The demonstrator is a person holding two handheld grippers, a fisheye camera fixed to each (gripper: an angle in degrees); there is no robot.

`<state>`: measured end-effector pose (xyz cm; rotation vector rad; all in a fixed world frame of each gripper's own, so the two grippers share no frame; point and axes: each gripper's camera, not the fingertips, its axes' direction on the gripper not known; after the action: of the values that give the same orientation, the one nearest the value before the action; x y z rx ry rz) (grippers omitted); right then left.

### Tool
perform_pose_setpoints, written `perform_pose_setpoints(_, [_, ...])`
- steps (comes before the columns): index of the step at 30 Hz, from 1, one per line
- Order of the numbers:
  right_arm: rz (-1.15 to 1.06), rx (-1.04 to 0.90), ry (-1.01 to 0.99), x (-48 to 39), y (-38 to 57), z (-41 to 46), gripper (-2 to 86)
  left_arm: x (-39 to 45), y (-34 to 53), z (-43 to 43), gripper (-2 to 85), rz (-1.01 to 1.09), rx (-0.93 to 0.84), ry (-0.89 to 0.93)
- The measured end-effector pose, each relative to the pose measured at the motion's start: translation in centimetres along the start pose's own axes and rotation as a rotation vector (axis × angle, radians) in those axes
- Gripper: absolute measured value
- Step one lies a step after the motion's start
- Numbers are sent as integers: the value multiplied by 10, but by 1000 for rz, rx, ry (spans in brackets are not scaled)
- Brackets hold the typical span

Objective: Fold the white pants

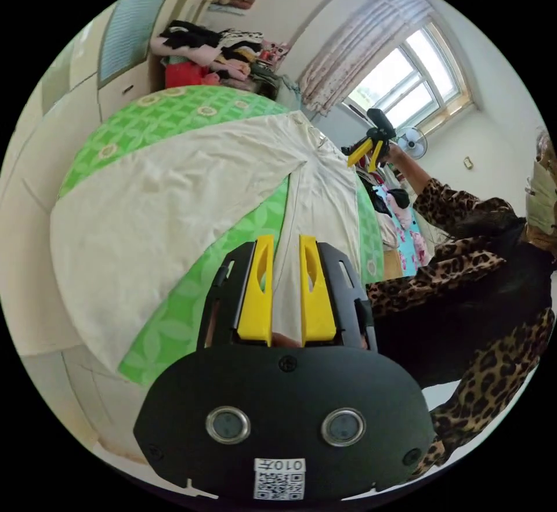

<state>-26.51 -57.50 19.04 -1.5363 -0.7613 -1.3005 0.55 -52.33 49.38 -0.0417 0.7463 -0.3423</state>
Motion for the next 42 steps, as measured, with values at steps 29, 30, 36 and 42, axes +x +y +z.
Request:
perform_pose_setpoints(29, [134,-258,393,372,-209,-63,137,-56,-332,96,39,36,-90,-168])
perform_pose_setpoints(30, [132,-236,354,386,-209,-64,131,-57,-334,96,38,30,-70,-160])
perform_pose_setpoints(36, [220,11,126,447,-125,-45,126,4,-368,141,24,197,-19,-69])
perform_pose_setpoints(42, [325,196,-173,528,-60,-3,135,-26,-402,190,12,130,-47,15])
